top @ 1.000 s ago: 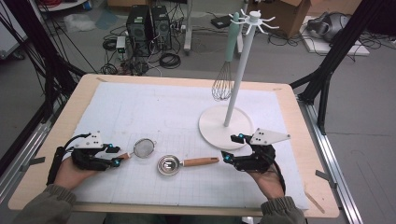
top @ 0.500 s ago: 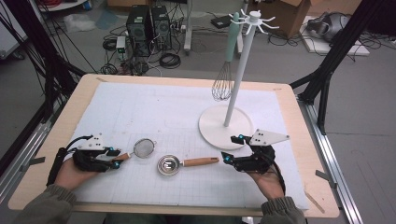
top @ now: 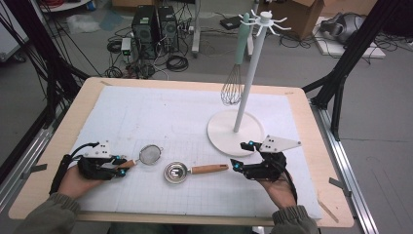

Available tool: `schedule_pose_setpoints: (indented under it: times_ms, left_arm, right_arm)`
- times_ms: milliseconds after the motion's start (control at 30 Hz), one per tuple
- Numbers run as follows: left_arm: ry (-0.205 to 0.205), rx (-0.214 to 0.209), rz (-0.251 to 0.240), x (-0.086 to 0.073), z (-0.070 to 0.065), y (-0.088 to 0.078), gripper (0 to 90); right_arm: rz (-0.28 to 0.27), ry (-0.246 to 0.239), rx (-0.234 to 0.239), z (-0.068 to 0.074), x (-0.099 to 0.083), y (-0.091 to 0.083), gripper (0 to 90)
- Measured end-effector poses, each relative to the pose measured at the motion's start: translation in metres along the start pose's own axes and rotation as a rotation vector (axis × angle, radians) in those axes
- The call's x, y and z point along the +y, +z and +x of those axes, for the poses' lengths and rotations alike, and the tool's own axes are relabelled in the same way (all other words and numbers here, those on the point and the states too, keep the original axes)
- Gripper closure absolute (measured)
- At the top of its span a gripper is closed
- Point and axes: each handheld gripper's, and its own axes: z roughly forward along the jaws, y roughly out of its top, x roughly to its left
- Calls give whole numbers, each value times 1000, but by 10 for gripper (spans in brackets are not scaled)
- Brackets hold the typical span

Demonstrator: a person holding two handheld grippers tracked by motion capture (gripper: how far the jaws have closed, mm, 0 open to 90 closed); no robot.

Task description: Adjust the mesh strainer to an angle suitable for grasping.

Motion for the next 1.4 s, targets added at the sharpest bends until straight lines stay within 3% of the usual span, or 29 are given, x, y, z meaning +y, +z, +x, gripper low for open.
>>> schedule_pose_setpoints:
  times_ms: [400, 533, 1100, 1400]
  left_arm:
    - [4, 2, 5, -4, 0, -4, 625]
    - [22, 4, 11, -2, -2, -3, 663]
    - [48, 12, 19, 0, -4, -4, 678]
    - [58, 27, -8, 4, -7, -7, 679]
  right_arm:
    - [-2, 0, -6, 0, -2, -1, 304]
    - [1, 2, -7, 0, -2, -1, 304]
    - [7, 1, -1, -1, -3, 2, 304]
    - [6, 0, -1, 0, -3, 2, 304]
